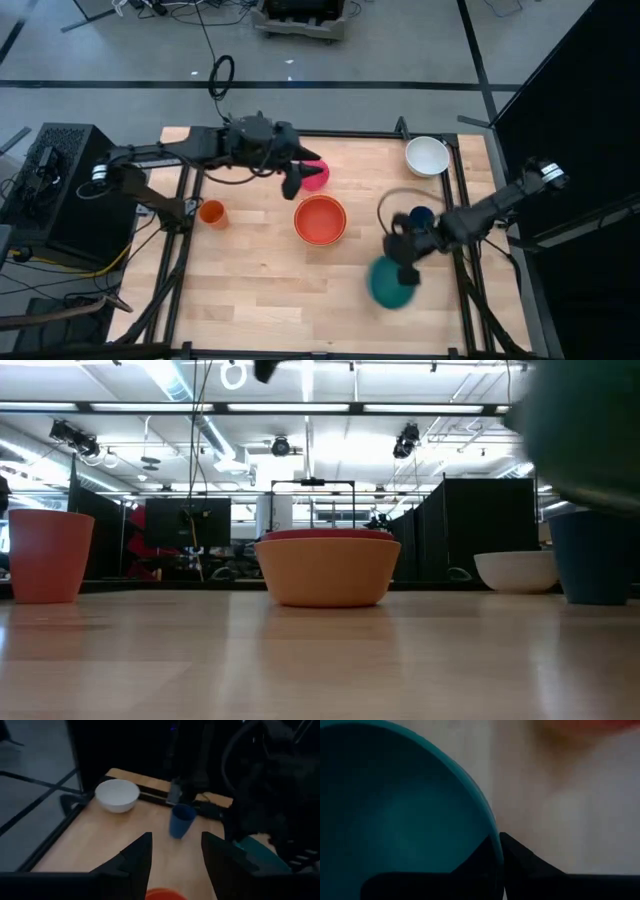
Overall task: Nest bowls inside each other
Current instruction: Stack the green bowl on top of the orange bowl
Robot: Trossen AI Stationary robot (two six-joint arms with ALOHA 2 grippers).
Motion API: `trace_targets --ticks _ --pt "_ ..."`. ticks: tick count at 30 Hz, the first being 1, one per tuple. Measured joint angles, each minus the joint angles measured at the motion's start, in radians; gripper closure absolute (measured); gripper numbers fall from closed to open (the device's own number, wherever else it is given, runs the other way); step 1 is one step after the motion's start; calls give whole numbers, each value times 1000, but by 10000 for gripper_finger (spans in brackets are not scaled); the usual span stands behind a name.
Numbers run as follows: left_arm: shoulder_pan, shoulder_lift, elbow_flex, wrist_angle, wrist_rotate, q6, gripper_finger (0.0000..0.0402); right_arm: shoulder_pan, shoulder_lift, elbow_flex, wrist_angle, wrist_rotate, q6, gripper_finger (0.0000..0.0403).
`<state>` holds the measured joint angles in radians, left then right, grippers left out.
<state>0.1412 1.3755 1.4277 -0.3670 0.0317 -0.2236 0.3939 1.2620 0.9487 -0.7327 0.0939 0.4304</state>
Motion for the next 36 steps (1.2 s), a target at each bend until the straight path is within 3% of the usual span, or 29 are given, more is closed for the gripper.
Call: trace_targets --ticks 8,14,22,36 --pt "5 -88 -1 -168 -70 34 243 -308 9 183 47 84 -165 403" --pt "0 -126 -2 -184 -116 32 243 -464 84 259 115 -6 -173 403" --pt "1 -212 -32 -218 -197 40 270 -505 275 370 127 -124 -146 403" --pt "0 -261 -137 -199 -198 -29 306 -514 476 413 116 -121 -150 403"
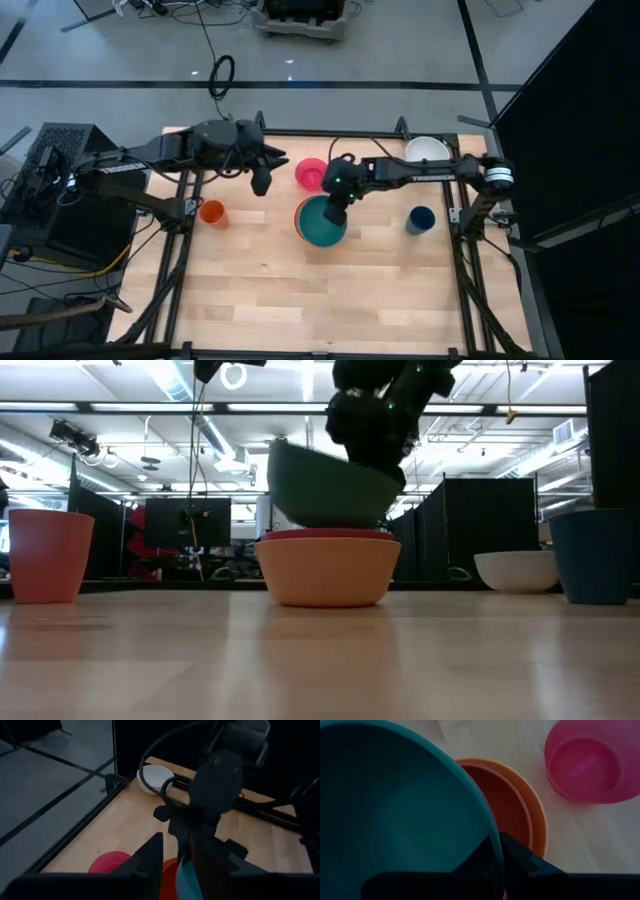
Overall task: Nest bowls inside each other
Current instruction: Stack the green bowl on top of the orange bowl
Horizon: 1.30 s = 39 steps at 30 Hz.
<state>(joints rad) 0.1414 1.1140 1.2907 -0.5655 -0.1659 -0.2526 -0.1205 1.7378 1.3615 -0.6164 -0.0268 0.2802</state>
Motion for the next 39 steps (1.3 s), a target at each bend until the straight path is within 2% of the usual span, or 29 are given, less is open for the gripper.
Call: trace_targets --ticks 4,16,33,39 --pt "0 -9 -21 5 1 -14 312 -5 43 8 0 3 -1 403" --pt "0 -10 -21 6 2 -14 310 -50 42 8 -8 -21 -32 396" --pt "0 -9 -20 6 2 13 307 -57 42 17 -9 -64 -49 253" --pt "0 -9 -20 5 2 13 311 -75 11 56 -7 -58 -50 234"
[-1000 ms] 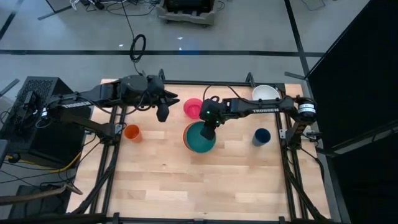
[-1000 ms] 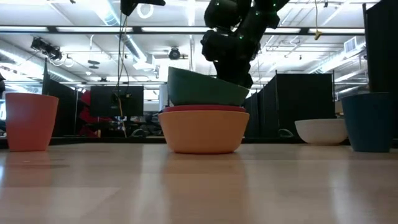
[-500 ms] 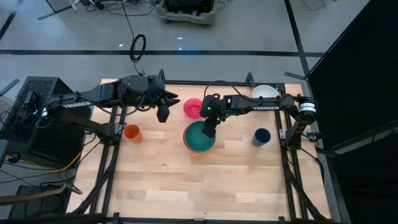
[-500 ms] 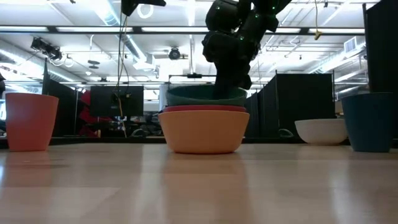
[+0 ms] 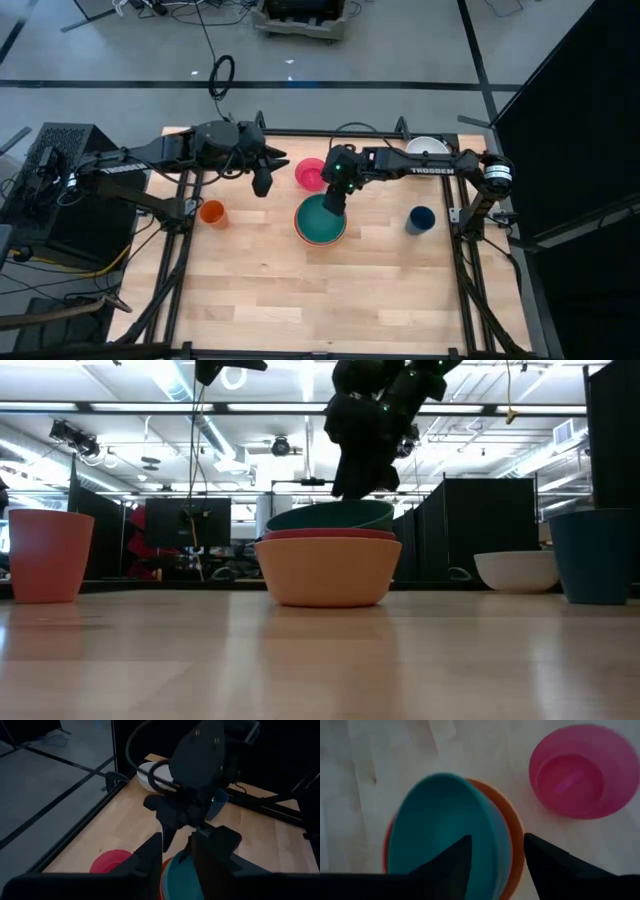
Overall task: Nest bowls inside each other
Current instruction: Stack the green bowl on top of the orange bowl
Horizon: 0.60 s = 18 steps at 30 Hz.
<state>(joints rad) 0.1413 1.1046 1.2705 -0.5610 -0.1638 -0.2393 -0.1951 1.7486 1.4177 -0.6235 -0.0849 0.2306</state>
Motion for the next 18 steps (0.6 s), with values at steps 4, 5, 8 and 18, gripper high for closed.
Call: trace_targets --ticks 4,5,8,18 --pt "0 0 0 0 0 3 310 -18 -18 8 -13 3 -1 239" --pt "0 0 0 -2 0 3 309 -21 -22 8 -19 2 -3 243" --pt "0 0 0 -4 0 9 309 -26 -22 7 -10 -1 -6 267" --pt "0 0 0 -12 0 19 314 -29 -22 -12 121 -30 -7 354"
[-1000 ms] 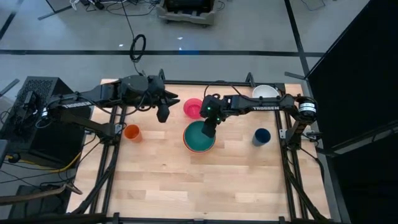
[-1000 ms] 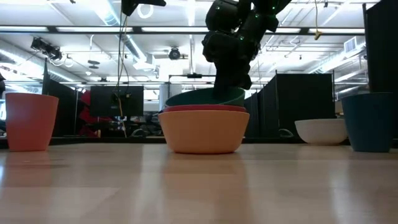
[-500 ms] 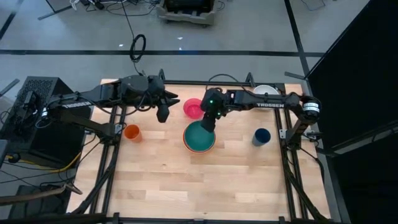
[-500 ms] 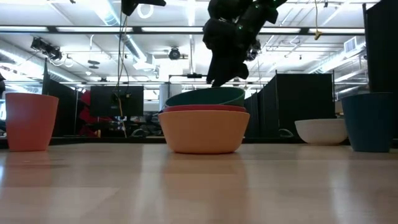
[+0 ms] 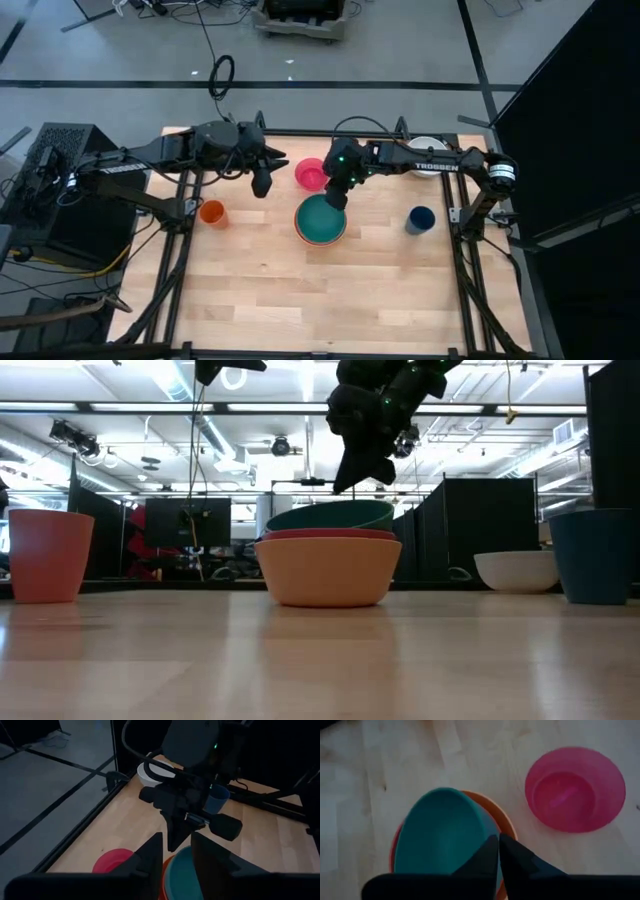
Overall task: Nest bowls inside each other
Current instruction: Stack the green bowl on top of the orange bowl
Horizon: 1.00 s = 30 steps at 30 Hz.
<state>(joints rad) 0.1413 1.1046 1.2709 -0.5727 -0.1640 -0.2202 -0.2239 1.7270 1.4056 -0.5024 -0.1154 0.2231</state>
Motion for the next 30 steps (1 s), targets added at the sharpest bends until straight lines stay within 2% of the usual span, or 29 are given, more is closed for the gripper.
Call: trace_targets --ticks 6,9,13,18,30 --pt "0 0 0 -5 0 6 317 -2 1 -15 91 -17 5 403" --pt "0 0 0 -5 0 6 319 1 1 -58 228 -15 34 403" --pt "0 0 0 -5 0 6 321 14 -23 -134 325 -16 28 403" --pt "0 0 0 -9 0 6 318 21 -133 -306 387 5 62 403" --pt "0 0 0 -8 0 20 320 45 -276 -654 807 4 188 403"
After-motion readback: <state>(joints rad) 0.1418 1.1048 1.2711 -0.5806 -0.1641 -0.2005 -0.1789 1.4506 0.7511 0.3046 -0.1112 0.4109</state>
